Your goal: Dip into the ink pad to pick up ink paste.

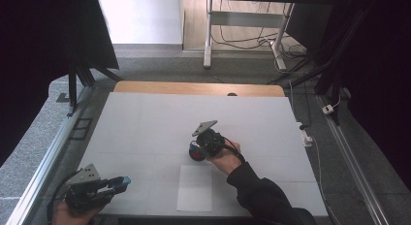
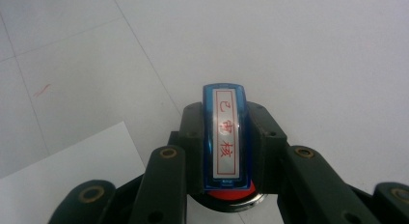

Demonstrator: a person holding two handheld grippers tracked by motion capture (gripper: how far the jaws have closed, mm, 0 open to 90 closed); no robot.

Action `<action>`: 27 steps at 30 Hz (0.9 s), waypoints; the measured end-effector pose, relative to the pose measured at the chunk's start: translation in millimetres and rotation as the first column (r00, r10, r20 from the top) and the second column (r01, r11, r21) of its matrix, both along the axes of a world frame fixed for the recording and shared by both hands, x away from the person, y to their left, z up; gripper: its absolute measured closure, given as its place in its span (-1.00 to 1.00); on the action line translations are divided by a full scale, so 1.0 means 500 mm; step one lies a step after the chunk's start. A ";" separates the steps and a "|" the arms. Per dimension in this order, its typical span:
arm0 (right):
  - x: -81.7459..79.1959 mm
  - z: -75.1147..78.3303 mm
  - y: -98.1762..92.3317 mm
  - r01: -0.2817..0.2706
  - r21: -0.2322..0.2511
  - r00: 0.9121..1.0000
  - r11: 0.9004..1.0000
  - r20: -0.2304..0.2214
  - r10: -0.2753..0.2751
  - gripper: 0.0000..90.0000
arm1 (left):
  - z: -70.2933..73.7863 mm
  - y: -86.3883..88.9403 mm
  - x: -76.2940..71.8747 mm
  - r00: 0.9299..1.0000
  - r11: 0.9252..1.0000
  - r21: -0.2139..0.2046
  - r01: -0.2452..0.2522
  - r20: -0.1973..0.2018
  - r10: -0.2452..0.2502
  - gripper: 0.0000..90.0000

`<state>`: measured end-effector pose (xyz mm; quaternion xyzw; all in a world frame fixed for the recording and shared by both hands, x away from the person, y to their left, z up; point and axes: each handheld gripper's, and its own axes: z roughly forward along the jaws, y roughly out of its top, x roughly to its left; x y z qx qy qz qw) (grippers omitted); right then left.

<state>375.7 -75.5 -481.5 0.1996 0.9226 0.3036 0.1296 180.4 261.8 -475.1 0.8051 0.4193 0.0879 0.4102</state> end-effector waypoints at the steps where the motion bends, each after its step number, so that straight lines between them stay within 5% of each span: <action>1: 0.000 -0.001 0.000 0.001 0.002 1.000 1.000 0.002 -0.001 0.58 | 0.000 0.000 0.000 1.000 1.000 0.000 0.000 0.000 0.000 0.53; 10: 0.016 -0.005 -0.013 0.034 0.066 0.997 0.997 -0.069 -0.029 0.58 | 0.000 -0.001 0.000 1.000 1.000 0.003 -0.001 0.000 0.001 0.53; 19: 0.039 -0.012 -0.035 0.078 0.156 0.984 0.985 -0.171 -0.051 0.58 | 0.000 0.000 0.001 1.000 1.000 0.000 0.000 -0.004 0.000 0.53; 27: 0.035 -0.012 -0.032 0.072 0.147 0.987 0.987 -0.152 -0.049 0.58 | -0.001 0.000 0.001 1.000 1.000 0.000 -0.001 -0.006 0.001 0.53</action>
